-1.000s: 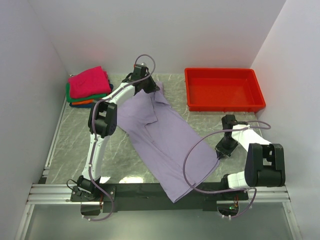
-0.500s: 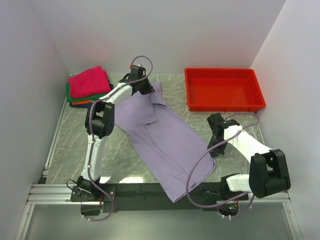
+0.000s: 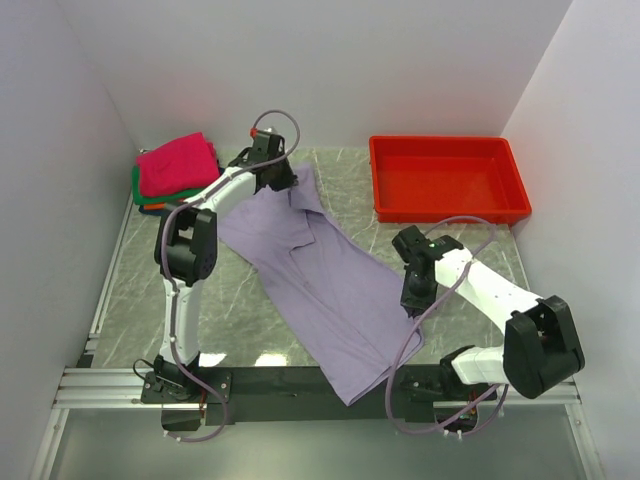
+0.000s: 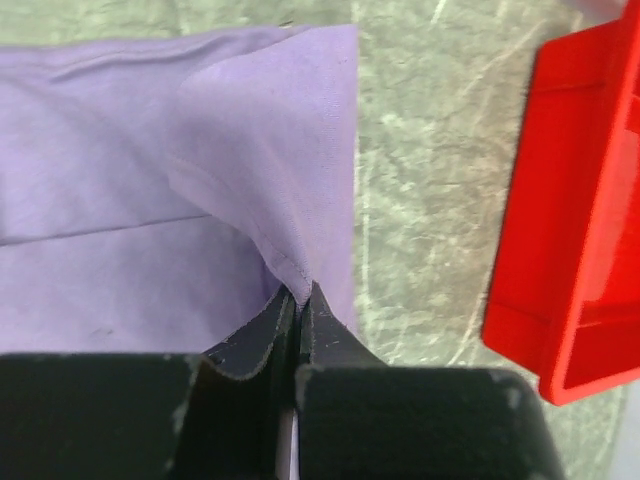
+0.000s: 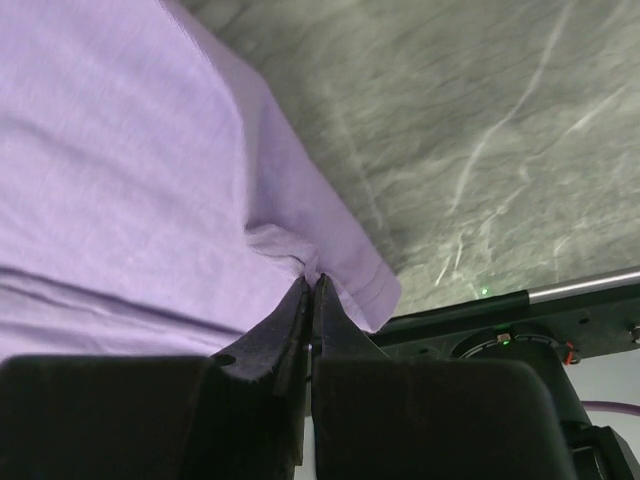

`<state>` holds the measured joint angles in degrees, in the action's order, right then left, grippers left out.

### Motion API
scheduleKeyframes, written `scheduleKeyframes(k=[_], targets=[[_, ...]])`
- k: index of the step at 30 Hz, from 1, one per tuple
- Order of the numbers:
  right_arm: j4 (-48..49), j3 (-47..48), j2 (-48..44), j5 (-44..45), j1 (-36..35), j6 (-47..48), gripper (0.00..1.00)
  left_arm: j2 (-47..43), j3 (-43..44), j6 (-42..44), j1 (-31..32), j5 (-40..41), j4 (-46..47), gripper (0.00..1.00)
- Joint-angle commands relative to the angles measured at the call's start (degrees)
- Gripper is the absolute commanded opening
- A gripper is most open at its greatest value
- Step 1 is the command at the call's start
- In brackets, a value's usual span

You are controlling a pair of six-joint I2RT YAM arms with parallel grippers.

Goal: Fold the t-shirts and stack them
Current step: Fold the tshirt

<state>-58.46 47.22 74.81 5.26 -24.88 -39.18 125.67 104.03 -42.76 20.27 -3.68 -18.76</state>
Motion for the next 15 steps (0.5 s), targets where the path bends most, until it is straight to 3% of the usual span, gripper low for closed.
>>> scheduleKeyframes(k=[1, 15], targets=[[-2.1, 2.0, -0.9, -1.1, -2.0, 1.0, 0.0, -4.9, -2.6, 2.1, -0.2, 3.3, -0.4, 0.0], [-5.2, 3.1, -2.8, -4.2, -12.6, 1.7, 0.0, -12.5, -12.7, 3.6, -2.6, 8.7, -0.6, 0.0]])
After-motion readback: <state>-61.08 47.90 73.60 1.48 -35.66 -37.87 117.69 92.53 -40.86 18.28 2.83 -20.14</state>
